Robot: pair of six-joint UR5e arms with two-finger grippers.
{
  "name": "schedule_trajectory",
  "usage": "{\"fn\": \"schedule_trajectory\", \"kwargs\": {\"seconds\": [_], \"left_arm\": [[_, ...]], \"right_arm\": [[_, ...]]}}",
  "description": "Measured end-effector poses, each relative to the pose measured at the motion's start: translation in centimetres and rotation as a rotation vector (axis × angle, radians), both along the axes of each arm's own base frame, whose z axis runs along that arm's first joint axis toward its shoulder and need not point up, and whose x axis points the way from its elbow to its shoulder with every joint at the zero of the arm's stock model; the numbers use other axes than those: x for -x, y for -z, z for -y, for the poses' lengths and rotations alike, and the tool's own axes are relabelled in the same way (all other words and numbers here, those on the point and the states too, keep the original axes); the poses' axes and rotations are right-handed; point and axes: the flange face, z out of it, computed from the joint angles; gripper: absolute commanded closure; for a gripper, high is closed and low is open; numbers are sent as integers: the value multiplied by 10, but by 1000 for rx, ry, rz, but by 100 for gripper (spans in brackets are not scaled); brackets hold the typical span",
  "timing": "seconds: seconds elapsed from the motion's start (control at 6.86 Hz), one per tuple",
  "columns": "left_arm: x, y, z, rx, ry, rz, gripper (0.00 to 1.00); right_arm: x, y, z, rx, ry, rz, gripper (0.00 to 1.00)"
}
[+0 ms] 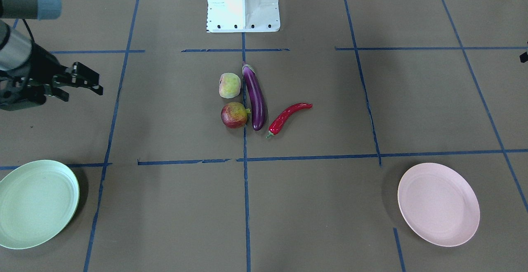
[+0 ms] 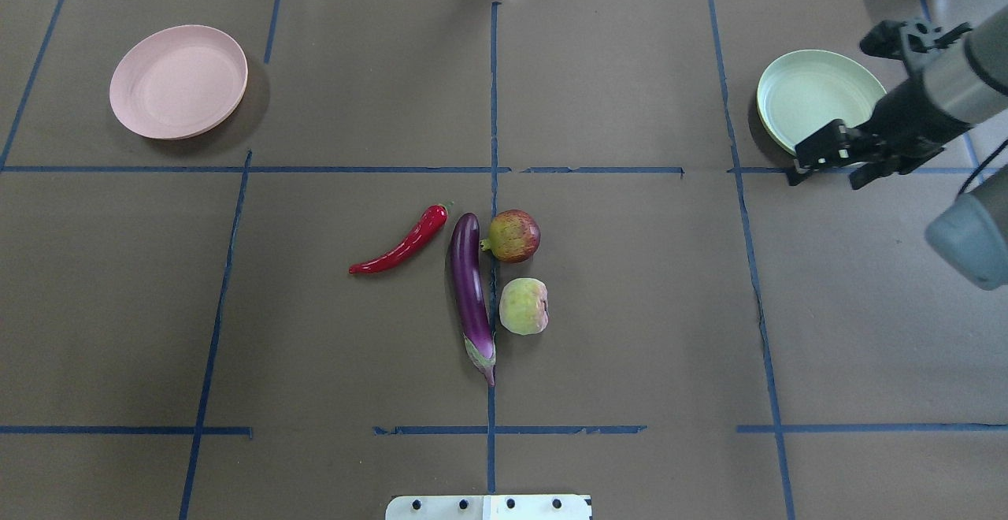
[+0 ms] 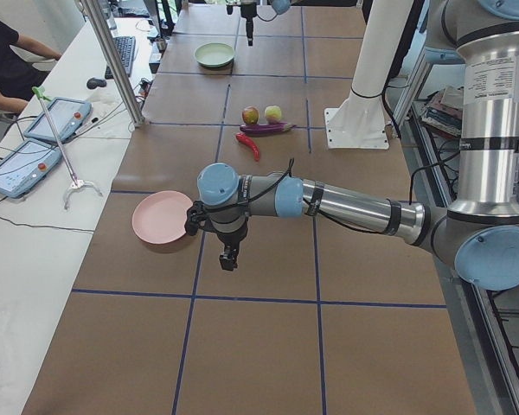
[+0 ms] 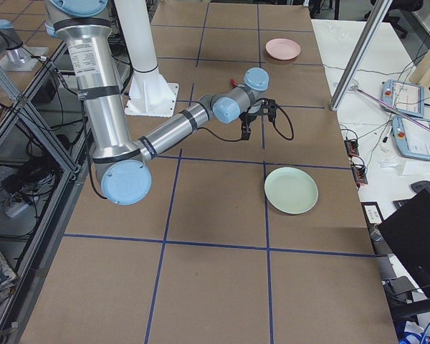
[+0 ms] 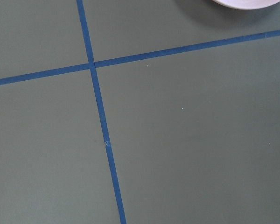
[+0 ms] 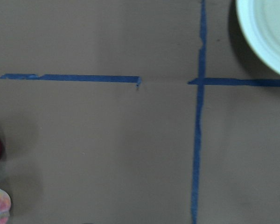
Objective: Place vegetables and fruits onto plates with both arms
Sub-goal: 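Move the right gripper to the red apple and grasp it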
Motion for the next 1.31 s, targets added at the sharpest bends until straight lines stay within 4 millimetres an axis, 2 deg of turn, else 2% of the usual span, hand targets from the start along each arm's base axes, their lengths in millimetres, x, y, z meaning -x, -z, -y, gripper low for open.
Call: {"fn": "schedule_trajectory", "kwargs": {"seconds": [0.15, 0.29, 0.44, 0.58, 0.88, 1.31], "left_arm": [[0, 1, 0, -3, -1, 0, 0], [0, 1, 0, -5, -1, 0, 0], [-1, 1, 0, -5, -2, 0, 0], [-1, 2, 0, -6, -2, 0, 0], [-1, 2, 0, -7, -1, 1, 0], [-1, 3, 0, -8, -1, 0, 0]], "right_arm": [[52, 31, 3, 3, -34, -20, 0], [95, 59, 5, 4, -68, -25, 0], [129, 79, 5, 5, -103, -9, 0], [158, 89, 3, 6, -130, 17, 0], [192, 101, -4, 3, -130, 50, 0], [225, 116, -18, 9, -115, 60, 0]]}}
